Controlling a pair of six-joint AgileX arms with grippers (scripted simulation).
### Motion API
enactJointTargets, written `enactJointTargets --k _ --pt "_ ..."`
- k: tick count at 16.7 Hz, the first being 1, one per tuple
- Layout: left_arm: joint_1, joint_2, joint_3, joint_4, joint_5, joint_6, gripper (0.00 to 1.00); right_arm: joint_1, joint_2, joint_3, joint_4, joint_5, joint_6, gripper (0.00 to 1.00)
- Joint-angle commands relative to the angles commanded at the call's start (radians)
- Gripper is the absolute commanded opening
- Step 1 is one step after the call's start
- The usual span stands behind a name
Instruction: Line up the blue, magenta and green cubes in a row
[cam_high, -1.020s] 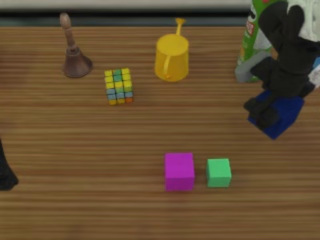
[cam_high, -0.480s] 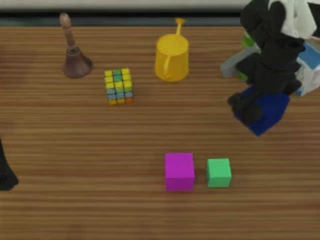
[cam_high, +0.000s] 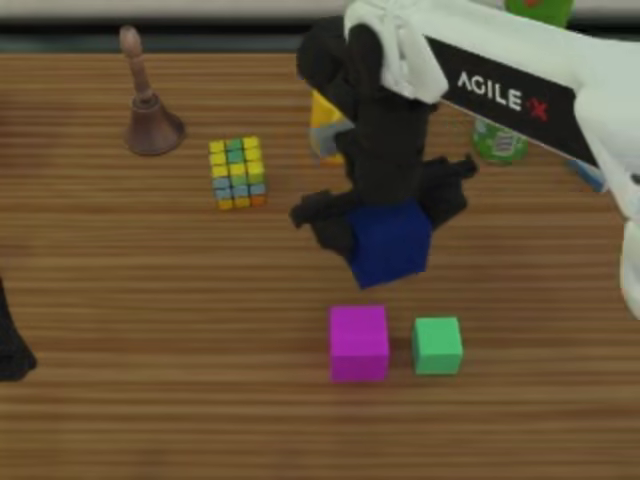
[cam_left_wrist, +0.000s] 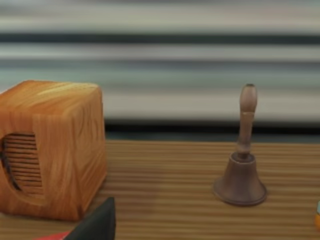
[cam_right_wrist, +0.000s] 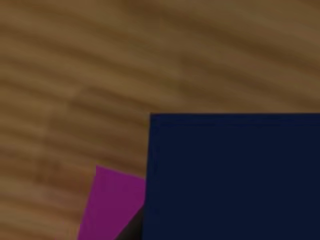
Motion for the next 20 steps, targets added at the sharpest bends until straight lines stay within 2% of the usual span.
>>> enactJointTargets --k 4,8,10,16,20 --pt "0.000 0.000 0.000 0.000 0.000 0.000 1.00 0.159 0.102 0.199 -0.100 0.001 0.361 0.00" --pt "0.000 0.000 0.000 0.000 0.000 0.000 1.00 0.271 0.153 0.337 -0.158 0.005 0.583 0.00" --pt "0.000 0.000 0.000 0.000 0.000 0.000 1.00 0.298 0.162 0.370 -0.170 0.007 0.631 0.00" --pt "0.000 0.000 0.000 0.000 0.000 0.000 1.00 0.298 0.159 0.369 -0.167 0.006 0.637 0.00" --pt "0.000 0.000 0.000 0.000 0.000 0.000 1.00 0.298 0.155 0.259 -0.058 0.007 0.639 0.00"
